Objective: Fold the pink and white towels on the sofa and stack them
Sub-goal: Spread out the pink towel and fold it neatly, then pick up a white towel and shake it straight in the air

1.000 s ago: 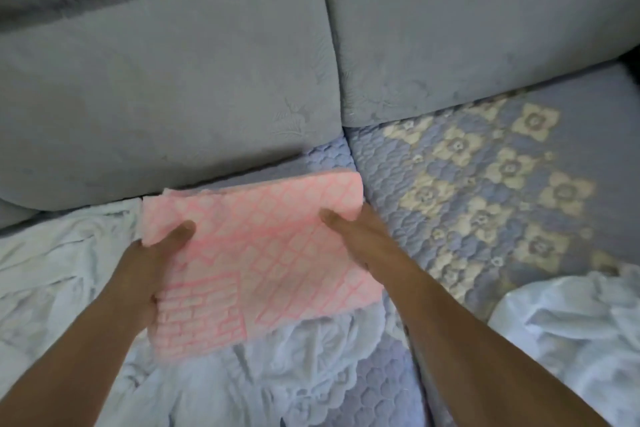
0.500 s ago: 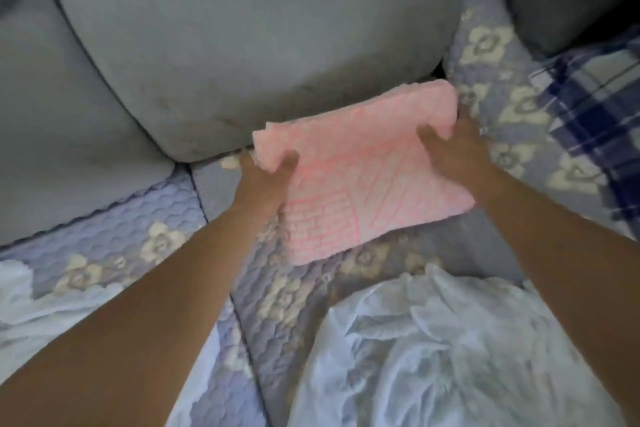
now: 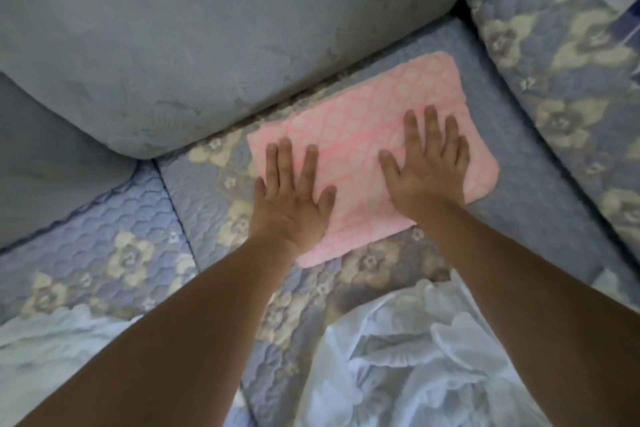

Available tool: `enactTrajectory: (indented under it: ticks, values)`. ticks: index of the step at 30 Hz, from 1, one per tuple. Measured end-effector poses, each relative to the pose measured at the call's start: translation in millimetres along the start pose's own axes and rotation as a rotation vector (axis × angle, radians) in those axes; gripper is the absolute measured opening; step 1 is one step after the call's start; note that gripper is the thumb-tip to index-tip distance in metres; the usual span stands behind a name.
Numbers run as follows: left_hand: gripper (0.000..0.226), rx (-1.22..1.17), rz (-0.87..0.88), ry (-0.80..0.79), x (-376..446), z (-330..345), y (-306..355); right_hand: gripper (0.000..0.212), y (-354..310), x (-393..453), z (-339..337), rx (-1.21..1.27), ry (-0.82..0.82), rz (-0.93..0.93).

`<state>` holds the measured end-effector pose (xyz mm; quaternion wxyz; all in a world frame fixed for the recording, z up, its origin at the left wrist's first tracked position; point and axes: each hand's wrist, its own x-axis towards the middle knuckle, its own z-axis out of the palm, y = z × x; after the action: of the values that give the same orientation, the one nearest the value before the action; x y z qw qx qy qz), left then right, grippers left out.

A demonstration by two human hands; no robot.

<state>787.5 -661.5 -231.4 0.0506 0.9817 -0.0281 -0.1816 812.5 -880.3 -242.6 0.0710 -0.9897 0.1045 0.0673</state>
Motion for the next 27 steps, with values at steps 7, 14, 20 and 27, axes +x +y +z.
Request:
enactTrajectory:
  ticks: [7,14,20,27]
  values:
    - [0.072,-0.018,0.062,-0.066,-21,-22,-4,0.070,-16,-12,-27,-0.059,-0.166,0.074]
    - [0.064,-0.314,-0.241,-0.187,-241,-7,-109,0.054,-111,-218,-41,0.385,-0.075,0.020]
    - [0.025,-0.486,-0.664,-0.522,-473,50,-274,0.013,-201,-409,14,0.623,-0.948,0.406]
    - [0.023,-0.619,-0.852,-0.685,-658,116,-419,0.015,-320,-514,59,0.959,-1.077,0.720]
